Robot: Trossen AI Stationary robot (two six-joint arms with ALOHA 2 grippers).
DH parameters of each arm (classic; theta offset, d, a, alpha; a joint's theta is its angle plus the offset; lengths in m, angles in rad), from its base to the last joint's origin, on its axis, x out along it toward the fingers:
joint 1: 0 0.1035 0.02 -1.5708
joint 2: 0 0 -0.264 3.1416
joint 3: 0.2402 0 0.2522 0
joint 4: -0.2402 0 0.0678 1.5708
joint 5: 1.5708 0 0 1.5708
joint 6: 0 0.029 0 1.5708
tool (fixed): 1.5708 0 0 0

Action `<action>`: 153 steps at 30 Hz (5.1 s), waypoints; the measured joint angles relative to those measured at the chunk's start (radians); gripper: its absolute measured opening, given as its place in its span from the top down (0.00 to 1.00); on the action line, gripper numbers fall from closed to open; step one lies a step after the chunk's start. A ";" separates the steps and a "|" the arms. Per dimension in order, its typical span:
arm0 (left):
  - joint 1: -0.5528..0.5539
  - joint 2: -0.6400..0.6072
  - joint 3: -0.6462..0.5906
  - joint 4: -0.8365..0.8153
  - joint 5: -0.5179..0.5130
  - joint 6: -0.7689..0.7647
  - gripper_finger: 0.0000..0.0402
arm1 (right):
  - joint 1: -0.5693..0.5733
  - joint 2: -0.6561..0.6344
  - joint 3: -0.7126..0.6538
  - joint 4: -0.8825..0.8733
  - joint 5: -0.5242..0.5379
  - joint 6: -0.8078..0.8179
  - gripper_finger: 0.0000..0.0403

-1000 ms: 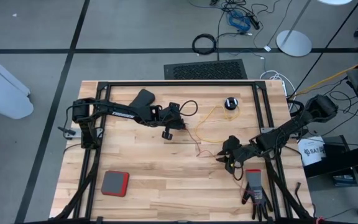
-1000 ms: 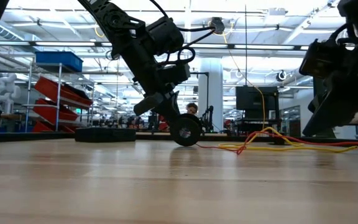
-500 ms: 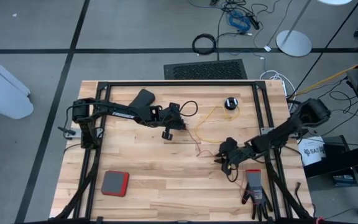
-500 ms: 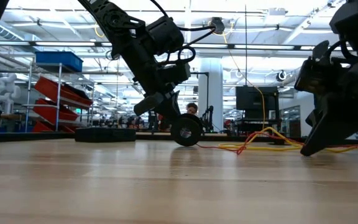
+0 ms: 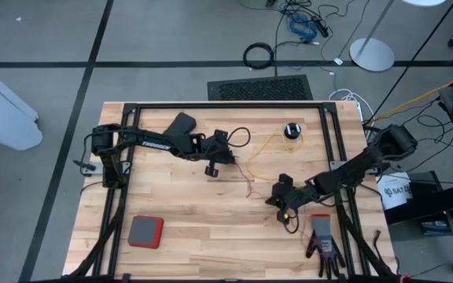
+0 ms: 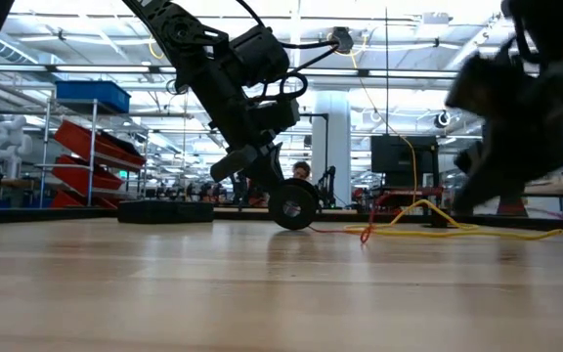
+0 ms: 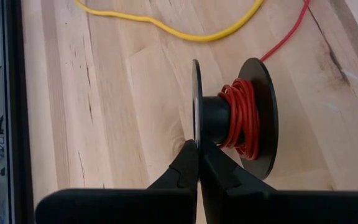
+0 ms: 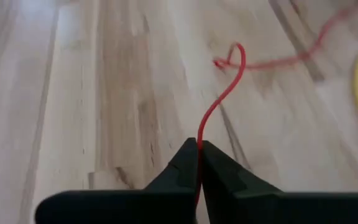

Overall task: Coil cords
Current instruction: Coil the red wire on the spool

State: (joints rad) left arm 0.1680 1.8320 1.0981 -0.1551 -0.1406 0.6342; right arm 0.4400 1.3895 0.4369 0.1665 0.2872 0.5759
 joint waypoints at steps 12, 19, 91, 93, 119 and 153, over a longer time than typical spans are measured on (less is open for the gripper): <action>0.000 0.000 0.000 -0.001 0.000 0.000 1.00 | 0.141 0.105 0.538 -0.744 0.124 -0.255 1.00; 0.000 0.000 0.000 -0.002 0.007 -0.001 1.00 | 0.255 0.291 0.735 -1.099 -0.013 -0.066 1.00; -0.040 -0.301 0.022 -0.033 -0.017 0.009 1.00 | 0.085 0.370 0.666 -0.867 0.682 0.214 0.84; -0.046 -0.351 0.022 -0.026 -0.017 0.008 1.00 | 0.071 0.370 0.631 -0.748 0.705 0.112 0.84; -0.073 -0.556 0.023 -0.066 0.084 -0.166 1.00 | -0.139 0.370 0.506 0.003 0.624 -0.575 0.84; -0.077 -0.547 -0.001 -0.313 0.174 -0.145 1.00 | -0.183 0.219 0.506 -0.244 0.608 -0.382 1.00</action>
State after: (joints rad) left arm 0.0910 1.2854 1.0971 -0.4682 0.0338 0.4895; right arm 0.2565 1.6082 0.9432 -0.0775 0.8952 0.1934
